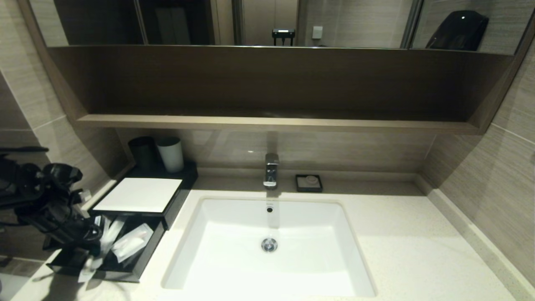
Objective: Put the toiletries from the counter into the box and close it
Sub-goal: Place the bathroom toiletry into the drawer
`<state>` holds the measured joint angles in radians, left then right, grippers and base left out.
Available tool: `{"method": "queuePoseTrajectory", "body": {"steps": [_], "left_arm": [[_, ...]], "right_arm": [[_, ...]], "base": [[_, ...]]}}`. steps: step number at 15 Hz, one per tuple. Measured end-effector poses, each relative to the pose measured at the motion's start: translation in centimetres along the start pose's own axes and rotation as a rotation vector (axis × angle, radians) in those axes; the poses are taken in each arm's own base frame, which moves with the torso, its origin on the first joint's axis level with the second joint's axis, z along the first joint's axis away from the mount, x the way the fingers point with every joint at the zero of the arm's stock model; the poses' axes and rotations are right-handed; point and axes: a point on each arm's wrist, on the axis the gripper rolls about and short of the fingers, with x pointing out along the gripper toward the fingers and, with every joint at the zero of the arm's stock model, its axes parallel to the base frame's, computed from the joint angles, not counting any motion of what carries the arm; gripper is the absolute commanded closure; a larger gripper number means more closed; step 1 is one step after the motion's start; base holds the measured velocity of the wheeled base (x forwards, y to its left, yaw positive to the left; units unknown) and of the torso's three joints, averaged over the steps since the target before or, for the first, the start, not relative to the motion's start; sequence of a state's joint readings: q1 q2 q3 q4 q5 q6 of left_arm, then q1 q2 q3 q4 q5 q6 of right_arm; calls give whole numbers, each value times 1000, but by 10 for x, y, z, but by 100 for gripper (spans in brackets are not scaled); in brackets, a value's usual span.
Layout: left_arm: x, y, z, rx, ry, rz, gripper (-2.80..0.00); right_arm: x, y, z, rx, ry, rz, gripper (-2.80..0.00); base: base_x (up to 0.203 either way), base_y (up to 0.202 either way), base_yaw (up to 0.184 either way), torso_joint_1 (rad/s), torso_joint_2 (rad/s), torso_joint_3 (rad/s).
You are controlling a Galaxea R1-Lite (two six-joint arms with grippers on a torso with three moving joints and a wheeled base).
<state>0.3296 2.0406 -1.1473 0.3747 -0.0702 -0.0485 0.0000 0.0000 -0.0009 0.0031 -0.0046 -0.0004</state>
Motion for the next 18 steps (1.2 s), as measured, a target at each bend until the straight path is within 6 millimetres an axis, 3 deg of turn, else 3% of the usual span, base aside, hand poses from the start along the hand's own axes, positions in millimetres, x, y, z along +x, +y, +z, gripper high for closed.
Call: {"method": "queuePoseTrajectory", "body": {"steps": [10, 18], "left_arm": [[-13, -9, -3, 97, -15, 0, 0], [-9, -1, 0, 239, -14, 14, 0]], "right_arm": [[0, 0, 0, 0, 0, 0, 0], [0, 0, 0, 0, 0, 0, 0]], "base": [[0, 0, 0, 0, 0, 0], [0, 0, 0, 0, 0, 0]]}}
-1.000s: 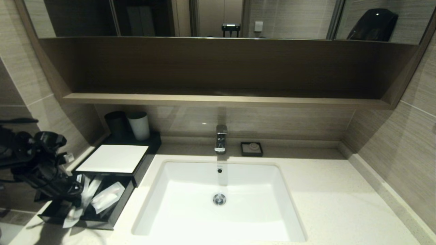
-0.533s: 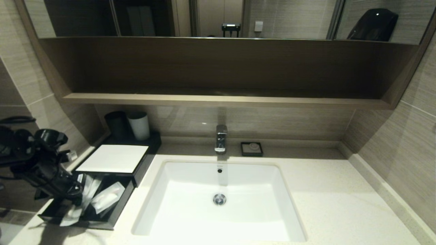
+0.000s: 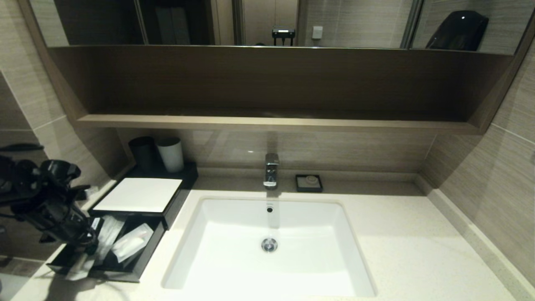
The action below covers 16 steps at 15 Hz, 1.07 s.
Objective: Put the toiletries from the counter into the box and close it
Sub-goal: Place the bathroom toiletry into the drawer
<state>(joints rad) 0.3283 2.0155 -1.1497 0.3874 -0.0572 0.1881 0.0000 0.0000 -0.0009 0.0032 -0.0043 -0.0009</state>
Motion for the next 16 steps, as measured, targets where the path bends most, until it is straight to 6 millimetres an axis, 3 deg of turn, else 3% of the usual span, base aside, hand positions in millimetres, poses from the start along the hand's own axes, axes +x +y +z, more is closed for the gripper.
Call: {"method": "queuePoseTrajectory", "body": {"steps": [16], "left_arm": [[18, 29, 15, 97, -30, 34, 0]], "right_arm": [[0, 0, 0, 0, 0, 0, 0]], "base": [[0, 0, 0, 0, 0, 0]]}}
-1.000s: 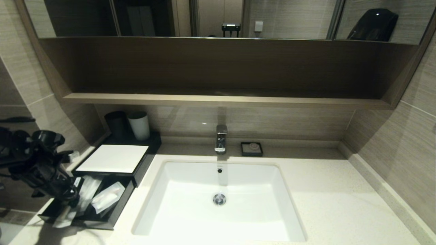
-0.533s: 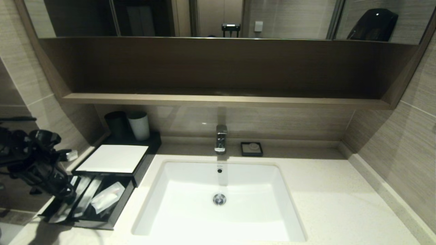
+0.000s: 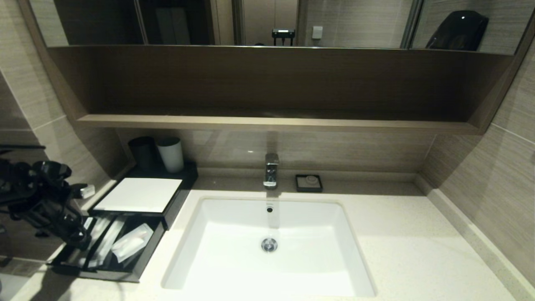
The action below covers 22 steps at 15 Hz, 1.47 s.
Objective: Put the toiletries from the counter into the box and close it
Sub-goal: Place the bathroom toiletry into the drawer
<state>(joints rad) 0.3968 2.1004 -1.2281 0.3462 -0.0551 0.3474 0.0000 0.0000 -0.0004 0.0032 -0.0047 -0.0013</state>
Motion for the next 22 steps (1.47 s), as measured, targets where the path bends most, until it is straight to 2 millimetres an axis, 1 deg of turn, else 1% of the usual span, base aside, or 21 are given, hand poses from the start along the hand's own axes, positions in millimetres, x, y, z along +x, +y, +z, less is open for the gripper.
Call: {"method": "queuePoseTrajectory", "body": {"steps": [5, 14, 19, 22], "left_arm": [[2, -3, -6, 38, 6, -5, 0], [-8, -16, -2, 95, -46, -5, 0], [-8, -24, 0, 120, -52, -11, 0], [-8, -25, 3, 125, -71, -5, 0]], "right_arm": [[0, 0, 0, 0, 0, 0, 0], [0, 0, 0, 0, 0, 0, 0], [0, 0, 0, 1, -1, 0, 0], [0, 0, 0, 1, -1, 0, 0]], "base": [[0, 0, 0, 0, 0, 0], [0, 0, 0, 0, 0, 0], [0, 0, 0, 0, 0, 0], [0, 0, 0, 0, 0, 0]]}}
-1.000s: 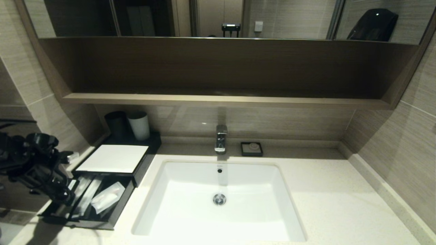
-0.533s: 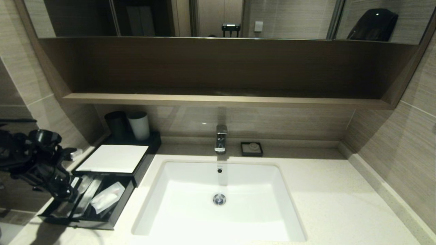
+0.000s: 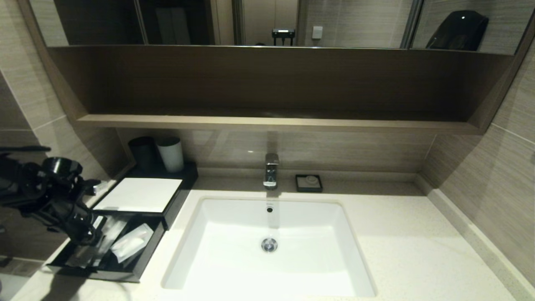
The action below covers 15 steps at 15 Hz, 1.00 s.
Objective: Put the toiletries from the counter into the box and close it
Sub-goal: Place the bathroom toiletry into the drawer
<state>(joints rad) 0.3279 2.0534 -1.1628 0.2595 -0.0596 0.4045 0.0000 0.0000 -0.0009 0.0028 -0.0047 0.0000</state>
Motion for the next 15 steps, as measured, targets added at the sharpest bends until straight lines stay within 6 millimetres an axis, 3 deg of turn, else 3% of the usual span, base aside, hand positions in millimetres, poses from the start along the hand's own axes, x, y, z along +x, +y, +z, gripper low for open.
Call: {"method": "queuePoseTrajectory", "body": {"steps": [7, 8, 15], "left_arm": [[4, -2, 1, 4, 0, -2, 0], [4, -2, 1, 5, 1, -2, -280], [0, -2, 3, 1, -12, 1, -280]], "right_arm": [[0, 0, 0, -1, 0, 0, 0], [0, 0, 0, -1, 0, 0, 0], [0, 0, 0, 0, 0, 0, 0]], "base": [[0, 0, 0, 0, 0, 0], [0, 0, 0, 0, 0, 0], [0, 0, 0, 0, 0, 0]]}}
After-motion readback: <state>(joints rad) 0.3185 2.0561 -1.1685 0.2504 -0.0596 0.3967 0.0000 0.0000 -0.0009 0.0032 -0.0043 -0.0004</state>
